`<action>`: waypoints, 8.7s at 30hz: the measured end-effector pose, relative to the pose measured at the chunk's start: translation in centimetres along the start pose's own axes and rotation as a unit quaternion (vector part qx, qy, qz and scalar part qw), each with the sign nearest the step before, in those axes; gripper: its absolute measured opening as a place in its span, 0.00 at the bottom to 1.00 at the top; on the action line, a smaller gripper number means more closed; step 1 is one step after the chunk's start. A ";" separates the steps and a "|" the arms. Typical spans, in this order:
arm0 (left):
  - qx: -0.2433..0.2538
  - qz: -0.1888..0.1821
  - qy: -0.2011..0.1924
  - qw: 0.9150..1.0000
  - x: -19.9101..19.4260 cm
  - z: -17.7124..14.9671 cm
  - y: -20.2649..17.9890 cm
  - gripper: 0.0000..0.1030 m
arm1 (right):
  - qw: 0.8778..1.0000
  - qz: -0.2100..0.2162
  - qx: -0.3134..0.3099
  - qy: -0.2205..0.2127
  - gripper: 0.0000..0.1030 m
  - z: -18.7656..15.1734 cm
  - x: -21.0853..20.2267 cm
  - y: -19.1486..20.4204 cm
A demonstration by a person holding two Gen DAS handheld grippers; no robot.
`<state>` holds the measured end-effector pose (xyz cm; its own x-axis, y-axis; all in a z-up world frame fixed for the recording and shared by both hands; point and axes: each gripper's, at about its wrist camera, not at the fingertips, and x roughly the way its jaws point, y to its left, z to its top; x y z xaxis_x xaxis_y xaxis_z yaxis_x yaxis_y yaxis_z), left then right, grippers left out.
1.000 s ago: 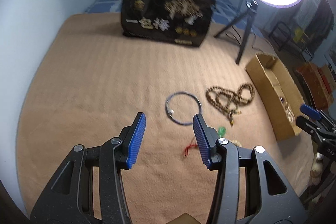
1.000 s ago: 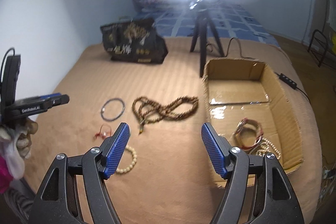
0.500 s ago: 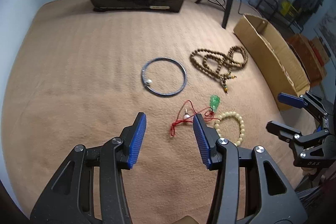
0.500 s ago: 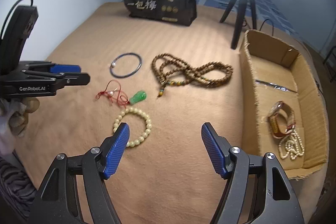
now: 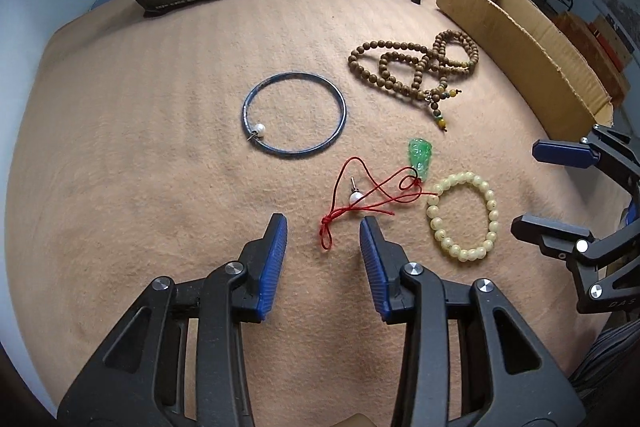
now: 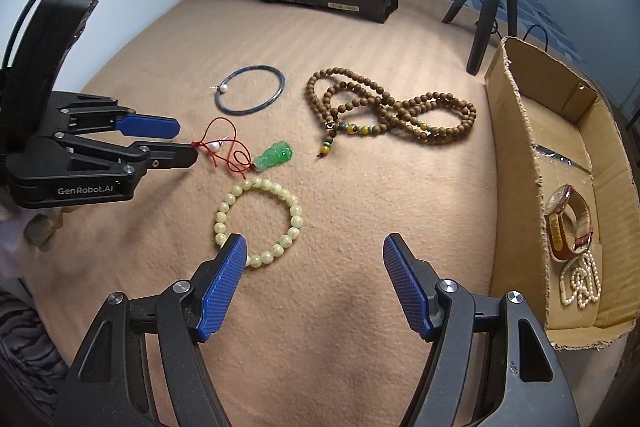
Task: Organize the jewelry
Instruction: 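Move both open tools back over the remaining jewelry on the blanket, then grasp the red string with jade pendant with the left tool while the right tool grasps the cream bead bracelet, then carry the jade pendant and bead bracelet into the cardboard box and open both tools, then move both open tools back toward the prayer beads and blue bangle, then close the right tool on the brown wooden prayer beads while the left tool grasps the blue bangle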
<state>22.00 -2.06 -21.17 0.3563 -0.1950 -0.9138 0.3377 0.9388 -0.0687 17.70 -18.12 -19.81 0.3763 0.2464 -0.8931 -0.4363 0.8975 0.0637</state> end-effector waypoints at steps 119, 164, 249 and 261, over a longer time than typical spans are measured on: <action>0.015 -0.110 -0.176 0.978 -7.2 21.0 -18.2 0.01 | 0.965 -0.098 0.185 -0.158 0.06 -2.3 -12.7 -19.1; -0.030 -0.022 -0.174 0.984 -12.9 11.2 -2.9 0.48 | 0.964 -0.053 0.158 -0.207 0.77 0.7 -14.3 -11.9; -0.005 -0.046 -0.098 0.994 0.9 3.9 4.6 0.71 | 0.922 -0.076 0.380 -0.013 0.77 8.5 6.3 -5.7; -0.040 -0.038 -0.122 0.991 -0.7 3.0 7.9 0.71 | 0.919 -0.122 0.374 0.009 0.79 10.9 9.4 -6.5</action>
<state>27.05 4.59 -19.86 0.5360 -0.3200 -0.7812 0.3047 0.9363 -0.1745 32.97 -17.70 -23.81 0.3709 0.0035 -0.9287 0.3468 0.9271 0.1420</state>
